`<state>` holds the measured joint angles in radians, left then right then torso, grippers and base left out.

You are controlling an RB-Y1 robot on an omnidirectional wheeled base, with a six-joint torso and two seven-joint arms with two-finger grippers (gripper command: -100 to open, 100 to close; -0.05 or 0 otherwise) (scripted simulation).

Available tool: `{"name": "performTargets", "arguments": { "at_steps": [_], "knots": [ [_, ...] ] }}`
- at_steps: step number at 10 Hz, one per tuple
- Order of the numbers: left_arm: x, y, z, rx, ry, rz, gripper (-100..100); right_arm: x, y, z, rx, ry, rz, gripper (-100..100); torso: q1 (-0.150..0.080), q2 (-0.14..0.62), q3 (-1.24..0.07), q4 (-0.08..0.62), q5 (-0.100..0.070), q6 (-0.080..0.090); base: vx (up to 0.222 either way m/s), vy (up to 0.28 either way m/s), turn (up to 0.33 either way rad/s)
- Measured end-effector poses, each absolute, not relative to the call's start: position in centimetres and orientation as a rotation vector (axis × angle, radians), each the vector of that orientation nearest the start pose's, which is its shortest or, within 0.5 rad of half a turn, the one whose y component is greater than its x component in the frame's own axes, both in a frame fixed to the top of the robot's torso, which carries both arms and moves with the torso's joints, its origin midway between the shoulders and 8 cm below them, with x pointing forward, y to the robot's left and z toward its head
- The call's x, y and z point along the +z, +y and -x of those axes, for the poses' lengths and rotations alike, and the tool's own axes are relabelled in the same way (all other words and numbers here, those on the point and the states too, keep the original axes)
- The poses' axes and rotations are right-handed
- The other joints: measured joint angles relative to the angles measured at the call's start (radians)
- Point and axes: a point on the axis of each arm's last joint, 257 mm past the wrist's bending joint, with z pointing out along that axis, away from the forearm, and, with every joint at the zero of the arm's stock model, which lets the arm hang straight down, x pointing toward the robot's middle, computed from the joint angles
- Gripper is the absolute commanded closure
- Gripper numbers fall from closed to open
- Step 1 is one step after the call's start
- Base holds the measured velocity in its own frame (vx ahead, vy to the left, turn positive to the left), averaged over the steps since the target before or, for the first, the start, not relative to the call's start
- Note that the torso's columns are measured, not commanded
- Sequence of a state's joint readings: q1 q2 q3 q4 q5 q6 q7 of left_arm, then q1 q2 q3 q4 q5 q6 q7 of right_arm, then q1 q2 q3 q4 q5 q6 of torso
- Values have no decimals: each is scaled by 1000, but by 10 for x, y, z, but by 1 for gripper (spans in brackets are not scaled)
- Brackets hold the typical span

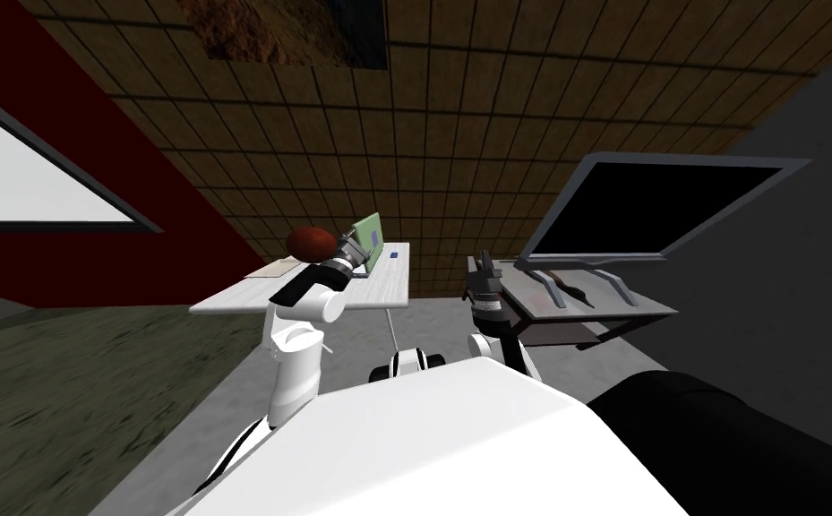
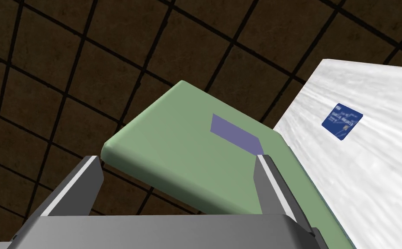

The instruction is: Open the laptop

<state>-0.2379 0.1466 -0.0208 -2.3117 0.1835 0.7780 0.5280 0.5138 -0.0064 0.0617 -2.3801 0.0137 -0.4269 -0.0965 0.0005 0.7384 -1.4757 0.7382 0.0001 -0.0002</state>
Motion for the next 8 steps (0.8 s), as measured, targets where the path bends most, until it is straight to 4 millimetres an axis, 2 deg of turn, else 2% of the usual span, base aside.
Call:
{"name": "performTargets", "arguments": {
  "at_steps": [8],
  "knots": [
    [66, 157, -520, -1791, 1064, 1444, -100, 50, -257, -337, 1444, 590, -679, 0, -1, 0, 0, 0, 0, 0, 25, -12, 69]
  ]
}}
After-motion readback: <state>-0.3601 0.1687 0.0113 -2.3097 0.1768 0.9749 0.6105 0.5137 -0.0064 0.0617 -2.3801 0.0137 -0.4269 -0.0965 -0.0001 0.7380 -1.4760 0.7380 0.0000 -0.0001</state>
